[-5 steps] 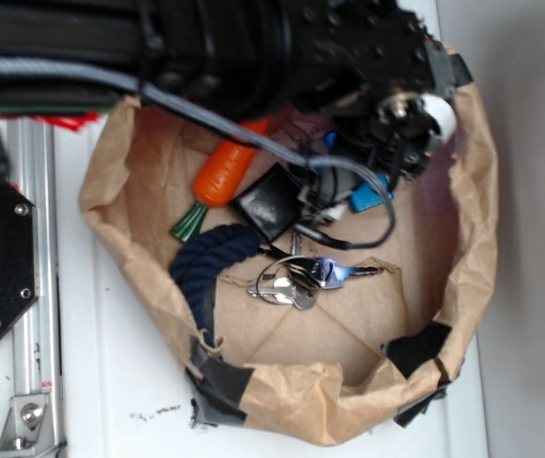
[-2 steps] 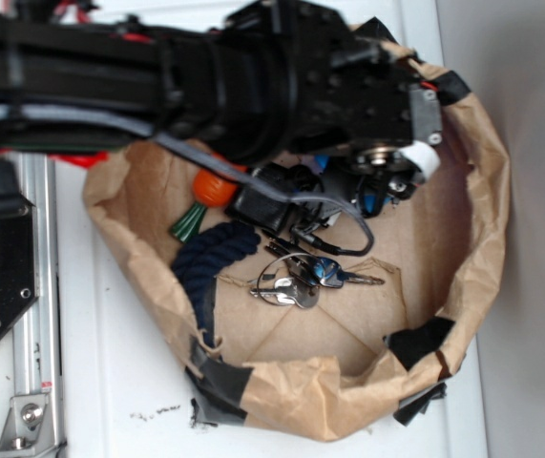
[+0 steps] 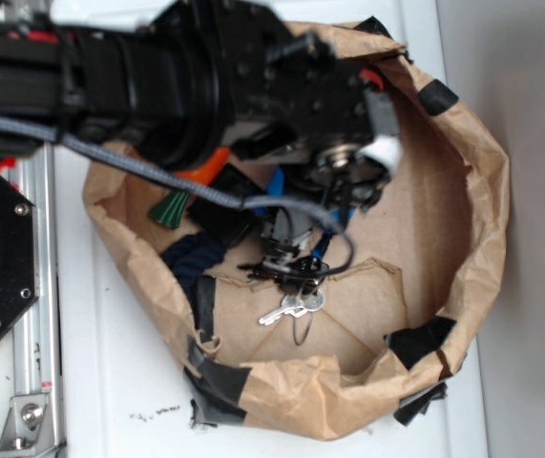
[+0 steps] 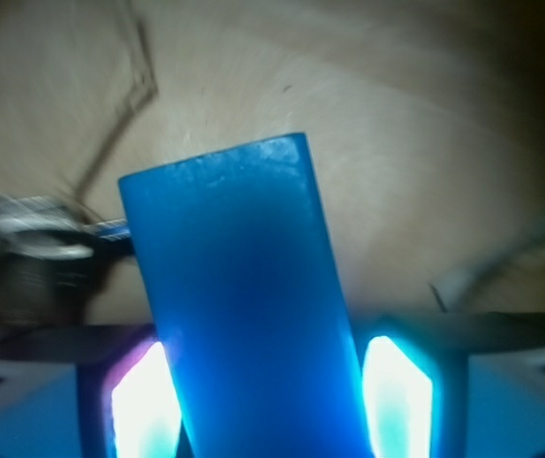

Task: Grab the blue block.

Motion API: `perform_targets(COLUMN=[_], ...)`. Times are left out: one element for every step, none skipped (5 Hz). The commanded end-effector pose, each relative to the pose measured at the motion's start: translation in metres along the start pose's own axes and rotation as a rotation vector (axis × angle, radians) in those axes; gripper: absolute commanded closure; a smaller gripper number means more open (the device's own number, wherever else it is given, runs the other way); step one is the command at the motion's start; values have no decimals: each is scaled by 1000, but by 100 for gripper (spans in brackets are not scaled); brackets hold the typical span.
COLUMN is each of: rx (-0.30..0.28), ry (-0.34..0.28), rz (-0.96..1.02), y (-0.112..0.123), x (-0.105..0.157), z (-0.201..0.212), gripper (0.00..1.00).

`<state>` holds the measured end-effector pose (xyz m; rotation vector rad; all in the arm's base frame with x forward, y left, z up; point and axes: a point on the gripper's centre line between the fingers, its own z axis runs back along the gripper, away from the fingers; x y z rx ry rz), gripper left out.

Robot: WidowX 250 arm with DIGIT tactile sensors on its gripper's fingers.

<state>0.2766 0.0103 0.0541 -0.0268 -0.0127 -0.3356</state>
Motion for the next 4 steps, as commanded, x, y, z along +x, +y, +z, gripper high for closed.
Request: perform_targets(rx=[65, 68, 56, 23], ry=[-81, -98, -114, -159], rz=[225, 331, 391, 383], y=[-15, -22, -30, -31], x=[25, 19, 10, 3], z=[56, 70, 87, 95], gripper=[100, 100, 100, 100])
